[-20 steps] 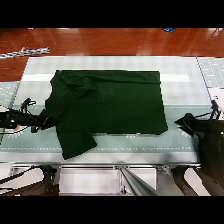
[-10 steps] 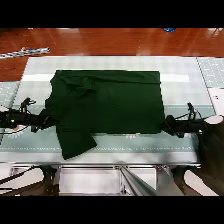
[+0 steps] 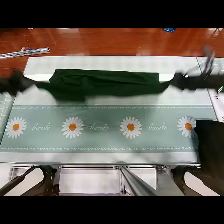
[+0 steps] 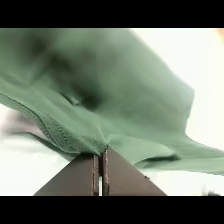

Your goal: Fold the shirts.

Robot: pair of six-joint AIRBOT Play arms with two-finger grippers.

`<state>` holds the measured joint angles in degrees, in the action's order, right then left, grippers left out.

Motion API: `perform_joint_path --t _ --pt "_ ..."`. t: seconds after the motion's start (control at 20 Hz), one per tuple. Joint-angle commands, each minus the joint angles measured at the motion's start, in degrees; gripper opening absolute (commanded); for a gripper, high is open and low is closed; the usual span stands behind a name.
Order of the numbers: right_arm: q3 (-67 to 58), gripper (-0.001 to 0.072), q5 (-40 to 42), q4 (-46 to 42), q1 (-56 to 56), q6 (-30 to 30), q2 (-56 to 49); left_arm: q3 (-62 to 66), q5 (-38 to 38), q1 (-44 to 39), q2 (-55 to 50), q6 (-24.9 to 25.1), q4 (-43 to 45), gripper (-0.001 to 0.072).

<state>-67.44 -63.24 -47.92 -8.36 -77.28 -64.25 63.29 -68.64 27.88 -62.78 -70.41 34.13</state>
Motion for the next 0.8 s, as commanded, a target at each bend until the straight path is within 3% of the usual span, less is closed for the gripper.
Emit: perform_joint_path --t 0.0,0.1,0.2,0.3,0.45,0.75 --pt "-26.3 0.0021 -5.6 -7.7 0.4 -3.2 0.0 17.2 2.8 0.5 6.9 0.3 -4.5 0.0028" --pt "-39.0 0.0021 -8.6 -9.9 0.4 -5.4 0.1 26.3 3.4 1.1 9.4 -1.7 -1.7 0.0027" --pt "-46.5 0.0021 -10.9 -9.9 0.4 -5.4 2.0 34.9 2.3 1.1 11.7 -5.7 7.7 0.0027" --pt "-49.0 0.0021 -11.0 -12.9 0.4 -5.4 6.2 40.5 2.1 1.1 14.9 -8.8 14.6 0.0028" --pt "-48.7 0.0021 -16.0 -19.2 0.4 -5.4 14.5 41.9 -1.4 0.0 22.1 -8.3 20.4 0.0028" --pt "-46.8 0.002 -20.5 -29.2 0.4 -8.7 26.9 41.7 -4.6 -19.8 32.8 -14.5 49.9 0.0028"
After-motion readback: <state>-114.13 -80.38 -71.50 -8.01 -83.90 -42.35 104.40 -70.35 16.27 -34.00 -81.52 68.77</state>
